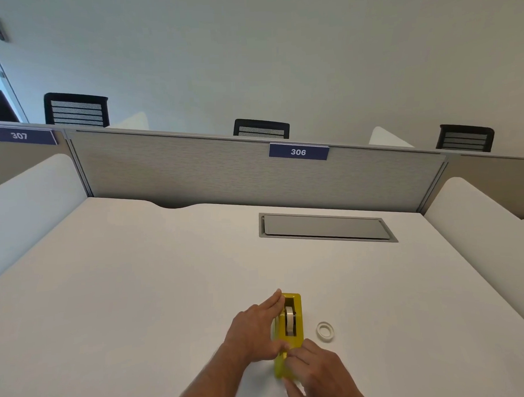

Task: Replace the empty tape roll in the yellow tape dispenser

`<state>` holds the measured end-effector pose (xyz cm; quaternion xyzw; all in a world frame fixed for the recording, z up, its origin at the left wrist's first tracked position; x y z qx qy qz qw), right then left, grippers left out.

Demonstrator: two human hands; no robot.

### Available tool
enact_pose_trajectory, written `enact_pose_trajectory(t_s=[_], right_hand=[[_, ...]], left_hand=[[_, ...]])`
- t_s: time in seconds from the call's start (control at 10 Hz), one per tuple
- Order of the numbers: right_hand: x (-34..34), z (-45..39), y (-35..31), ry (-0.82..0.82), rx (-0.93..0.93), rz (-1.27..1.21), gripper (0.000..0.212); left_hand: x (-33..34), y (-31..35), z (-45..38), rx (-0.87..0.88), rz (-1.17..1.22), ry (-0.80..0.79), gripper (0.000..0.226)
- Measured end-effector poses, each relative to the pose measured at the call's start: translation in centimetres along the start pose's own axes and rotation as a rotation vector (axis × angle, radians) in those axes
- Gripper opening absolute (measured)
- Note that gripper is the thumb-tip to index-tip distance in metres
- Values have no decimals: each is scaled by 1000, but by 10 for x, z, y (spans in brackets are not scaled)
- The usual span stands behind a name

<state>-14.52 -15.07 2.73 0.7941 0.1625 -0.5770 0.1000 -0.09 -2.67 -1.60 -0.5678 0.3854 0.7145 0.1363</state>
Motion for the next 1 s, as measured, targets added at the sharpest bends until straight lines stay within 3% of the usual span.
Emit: enact_pose_trajectory(t_s=[0.8, 0.9, 1.0], right_hand=[[-3, 15, 16, -70, 79, -62, 26], [-6, 16, 15, -32, 87, -94, 24], [-22, 11, 20, 107, 132, -218, 22]], left_hand=[[-4, 5, 2, -34, 46, -3, 107], [-3, 4, 3, -46, 126, 1, 107], [-3, 2, 4, -39, 283, -2, 104]])
Point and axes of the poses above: each hand's wrist, its own z-axis away from the middle knuckle, its own x-axis out of the palm, y = z × x, the point moved 1 cm from there along -z, towards the middle knuckle, and after that the axes turned 1 degree about -y, right-handed, at the moved point
